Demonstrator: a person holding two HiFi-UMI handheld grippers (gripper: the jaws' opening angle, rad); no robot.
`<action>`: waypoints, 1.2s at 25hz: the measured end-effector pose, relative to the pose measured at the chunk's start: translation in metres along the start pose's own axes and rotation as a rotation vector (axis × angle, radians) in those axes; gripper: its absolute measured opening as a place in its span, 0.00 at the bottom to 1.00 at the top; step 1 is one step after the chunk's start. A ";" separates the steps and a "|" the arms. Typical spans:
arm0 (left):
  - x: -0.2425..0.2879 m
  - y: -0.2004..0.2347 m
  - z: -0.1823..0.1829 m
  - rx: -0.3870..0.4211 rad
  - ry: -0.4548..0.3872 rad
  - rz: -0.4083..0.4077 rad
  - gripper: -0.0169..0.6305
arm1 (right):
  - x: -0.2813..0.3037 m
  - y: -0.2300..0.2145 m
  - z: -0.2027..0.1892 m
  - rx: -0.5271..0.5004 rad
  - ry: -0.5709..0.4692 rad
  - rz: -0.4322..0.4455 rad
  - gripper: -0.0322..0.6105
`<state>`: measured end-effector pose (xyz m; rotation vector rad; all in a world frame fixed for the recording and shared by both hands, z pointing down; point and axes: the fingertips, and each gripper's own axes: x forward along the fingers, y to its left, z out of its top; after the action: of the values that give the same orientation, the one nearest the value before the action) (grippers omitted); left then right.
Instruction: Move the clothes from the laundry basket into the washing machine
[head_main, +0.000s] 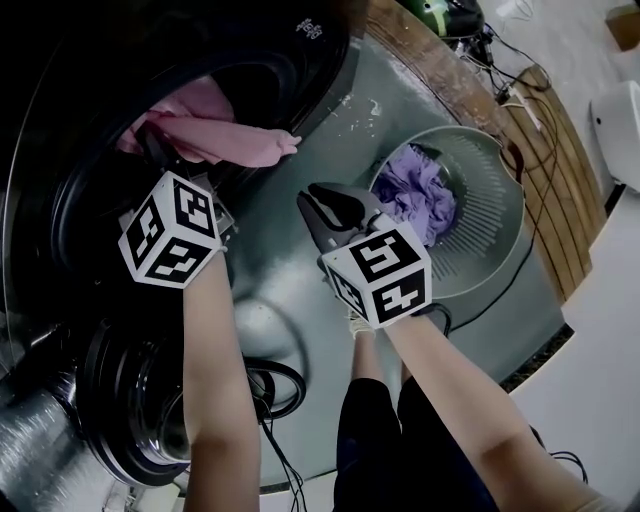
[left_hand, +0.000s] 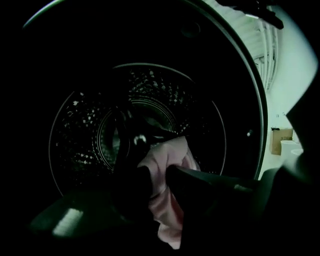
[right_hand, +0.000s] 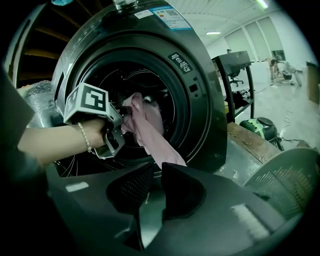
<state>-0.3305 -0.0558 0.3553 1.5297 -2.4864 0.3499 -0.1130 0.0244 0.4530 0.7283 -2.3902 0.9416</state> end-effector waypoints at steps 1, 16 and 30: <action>0.004 -0.001 -0.007 0.000 0.025 -0.002 0.18 | 0.001 0.001 -0.001 -0.001 0.002 0.002 0.16; -0.050 -0.087 -0.140 0.029 0.358 -0.266 0.57 | -0.009 -0.009 -0.029 0.011 0.055 -0.011 0.16; -0.030 -0.093 -0.185 0.128 0.402 -0.170 0.05 | -0.013 -0.026 -0.047 0.016 0.046 -0.056 0.14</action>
<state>-0.2252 -0.0151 0.5312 1.5245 -2.0455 0.7200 -0.0764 0.0460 0.4880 0.7669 -2.3134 0.9453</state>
